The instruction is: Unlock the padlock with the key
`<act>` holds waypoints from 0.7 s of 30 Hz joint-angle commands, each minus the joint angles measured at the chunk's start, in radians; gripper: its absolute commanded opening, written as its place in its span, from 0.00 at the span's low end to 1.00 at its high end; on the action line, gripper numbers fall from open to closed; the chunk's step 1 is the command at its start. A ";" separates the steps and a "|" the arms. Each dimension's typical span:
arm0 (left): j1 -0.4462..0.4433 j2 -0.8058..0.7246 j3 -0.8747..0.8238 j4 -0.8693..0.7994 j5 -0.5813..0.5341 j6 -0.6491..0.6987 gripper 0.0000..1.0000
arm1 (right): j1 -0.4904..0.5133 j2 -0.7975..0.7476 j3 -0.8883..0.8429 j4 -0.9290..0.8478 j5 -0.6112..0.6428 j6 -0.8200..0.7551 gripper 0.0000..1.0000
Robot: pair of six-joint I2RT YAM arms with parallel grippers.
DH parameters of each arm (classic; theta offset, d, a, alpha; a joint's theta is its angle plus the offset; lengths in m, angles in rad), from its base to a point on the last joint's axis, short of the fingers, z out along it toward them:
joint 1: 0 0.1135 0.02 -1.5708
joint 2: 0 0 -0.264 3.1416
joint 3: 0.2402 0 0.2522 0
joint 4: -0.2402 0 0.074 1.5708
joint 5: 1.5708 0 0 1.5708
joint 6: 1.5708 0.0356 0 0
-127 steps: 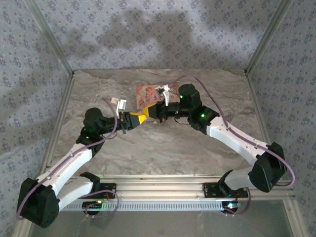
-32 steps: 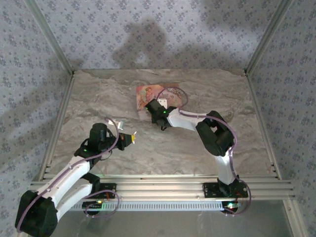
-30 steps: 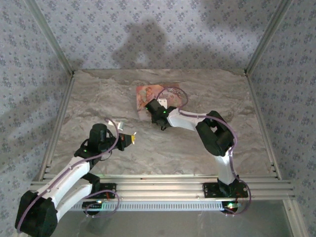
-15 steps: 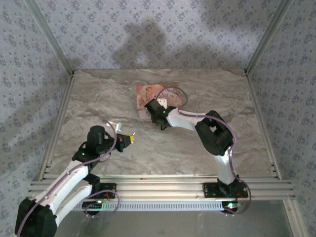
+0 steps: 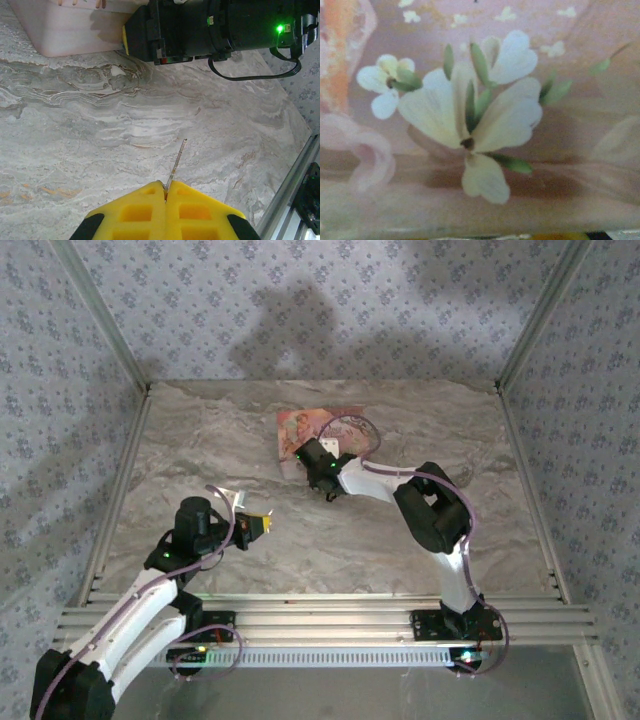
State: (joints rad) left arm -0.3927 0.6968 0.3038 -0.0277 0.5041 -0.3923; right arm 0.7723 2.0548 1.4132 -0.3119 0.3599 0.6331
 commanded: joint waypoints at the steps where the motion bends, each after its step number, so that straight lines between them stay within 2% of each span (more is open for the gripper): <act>1: 0.006 0.017 -0.001 0.033 0.016 0.010 0.00 | -0.010 -0.048 0.034 -0.084 -0.089 -0.033 0.10; 4: 0.006 0.062 0.005 0.101 0.056 0.003 0.00 | -0.025 -0.080 0.057 -0.152 -0.217 -0.034 0.07; 9: 0.006 0.219 0.011 0.308 0.139 -0.011 0.00 | -0.062 -0.131 0.069 -0.218 -0.475 -0.028 0.02; 15: -0.001 0.385 0.069 0.397 0.141 0.042 0.00 | -0.094 -0.174 0.089 -0.283 -0.679 -0.045 0.00; 21: -0.052 0.496 0.140 0.369 0.080 0.127 0.00 | -0.118 -0.176 0.122 -0.332 -0.821 -0.041 0.00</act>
State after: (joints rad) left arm -0.4221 1.1599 0.3859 0.2970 0.6041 -0.3347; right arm 0.6632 1.9209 1.4956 -0.6003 -0.3180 0.6052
